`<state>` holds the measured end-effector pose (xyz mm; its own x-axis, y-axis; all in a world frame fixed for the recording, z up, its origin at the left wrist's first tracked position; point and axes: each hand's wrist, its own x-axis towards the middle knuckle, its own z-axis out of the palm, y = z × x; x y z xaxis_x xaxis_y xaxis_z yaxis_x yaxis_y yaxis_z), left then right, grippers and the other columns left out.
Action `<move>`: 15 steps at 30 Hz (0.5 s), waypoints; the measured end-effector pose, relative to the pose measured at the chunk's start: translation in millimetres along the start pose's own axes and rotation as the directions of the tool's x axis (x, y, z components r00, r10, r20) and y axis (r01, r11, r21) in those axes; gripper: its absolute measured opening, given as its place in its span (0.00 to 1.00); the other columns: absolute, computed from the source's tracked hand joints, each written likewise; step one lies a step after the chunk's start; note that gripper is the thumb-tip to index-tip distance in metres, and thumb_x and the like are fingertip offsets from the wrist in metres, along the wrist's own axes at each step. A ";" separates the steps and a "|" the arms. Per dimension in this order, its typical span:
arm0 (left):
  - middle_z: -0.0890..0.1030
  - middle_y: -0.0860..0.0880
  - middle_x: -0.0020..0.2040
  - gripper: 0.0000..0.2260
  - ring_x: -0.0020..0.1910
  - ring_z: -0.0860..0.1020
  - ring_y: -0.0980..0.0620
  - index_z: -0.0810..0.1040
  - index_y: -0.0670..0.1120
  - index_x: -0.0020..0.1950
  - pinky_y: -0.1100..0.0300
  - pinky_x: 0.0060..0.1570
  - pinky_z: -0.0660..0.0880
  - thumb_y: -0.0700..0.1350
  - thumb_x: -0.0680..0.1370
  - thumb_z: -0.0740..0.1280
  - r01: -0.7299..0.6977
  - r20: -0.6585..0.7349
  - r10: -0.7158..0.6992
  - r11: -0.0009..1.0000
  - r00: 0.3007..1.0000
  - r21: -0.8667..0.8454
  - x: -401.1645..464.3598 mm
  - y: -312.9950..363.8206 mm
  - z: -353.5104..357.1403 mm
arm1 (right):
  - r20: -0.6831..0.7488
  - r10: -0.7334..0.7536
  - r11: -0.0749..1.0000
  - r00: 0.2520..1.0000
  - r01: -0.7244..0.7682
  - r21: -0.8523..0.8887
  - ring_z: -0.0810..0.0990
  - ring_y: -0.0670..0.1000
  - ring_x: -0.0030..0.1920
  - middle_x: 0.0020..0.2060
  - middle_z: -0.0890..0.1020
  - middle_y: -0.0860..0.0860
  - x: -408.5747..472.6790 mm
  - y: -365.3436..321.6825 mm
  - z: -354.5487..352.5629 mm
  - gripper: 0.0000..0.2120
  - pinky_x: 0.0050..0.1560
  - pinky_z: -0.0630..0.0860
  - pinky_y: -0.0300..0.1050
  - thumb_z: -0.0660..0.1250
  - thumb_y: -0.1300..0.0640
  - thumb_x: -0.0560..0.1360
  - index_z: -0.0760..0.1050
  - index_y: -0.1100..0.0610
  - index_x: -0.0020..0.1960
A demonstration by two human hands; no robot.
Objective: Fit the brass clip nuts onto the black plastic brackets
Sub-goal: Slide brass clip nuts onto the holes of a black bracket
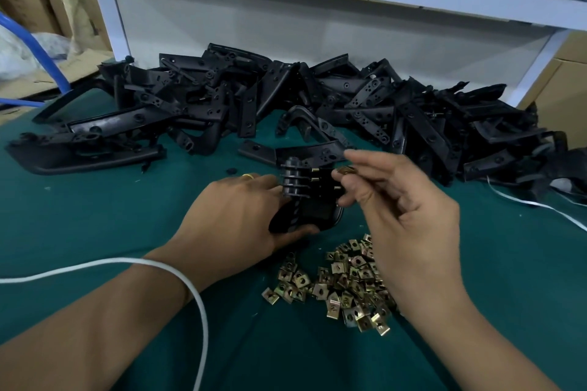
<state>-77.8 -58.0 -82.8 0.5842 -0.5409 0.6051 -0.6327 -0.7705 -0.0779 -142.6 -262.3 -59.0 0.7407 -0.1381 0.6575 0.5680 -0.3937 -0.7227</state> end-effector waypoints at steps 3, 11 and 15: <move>0.81 0.55 0.40 0.26 0.37 0.81 0.51 0.85 0.56 0.47 0.61 0.32 0.65 0.73 0.77 0.57 0.014 0.003 -0.014 1.000 1.000 0.011 0.7 0.6 -2.8 | -0.022 0.024 1.000 0.999 -0.025 -0.010 0.88 0.51 0.47 0.48 0.88 0.45 -0.5 -2.8 -0.7 0.09 0.51 0.83 0.42 0.77 0.59 0.77 0.84 0.49 0.55; 0.83 0.55 0.46 0.27 0.40 0.82 0.50 0.84 0.58 0.55 0.59 0.34 0.71 0.74 0.78 0.55 0.039 0.025 -0.038 0.999 0.999 -0.030 1.3 1.9 -4.7 | 0.071 -0.178 0.958 0.981 0.190 -0.216 0.86 0.46 0.53 0.48 0.86 0.44 -1.8 -7.0 2.2 0.06 0.55 0.79 0.36 0.78 0.60 0.76 0.87 0.55 0.53; 0.83 0.56 0.49 0.27 0.43 0.82 0.50 0.83 0.59 0.57 0.58 0.36 0.74 0.74 0.78 0.54 0.045 0.047 -0.042 0.997 0.998 -0.059 1.3 1.9 -4.4 | 0.080 -0.196 0.947 0.977 0.210 -0.245 0.85 0.45 0.53 0.49 0.85 0.44 -2.4 -6.4 2.6 0.06 0.56 0.79 0.36 0.78 0.60 0.76 0.87 0.55 0.53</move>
<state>-80.5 -58.7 -78.7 0.6336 -0.5234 0.5698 -0.6348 -0.7726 -0.0037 -147.1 -257.1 -56.6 0.6411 0.0150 0.7673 0.6054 -0.6242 -0.4937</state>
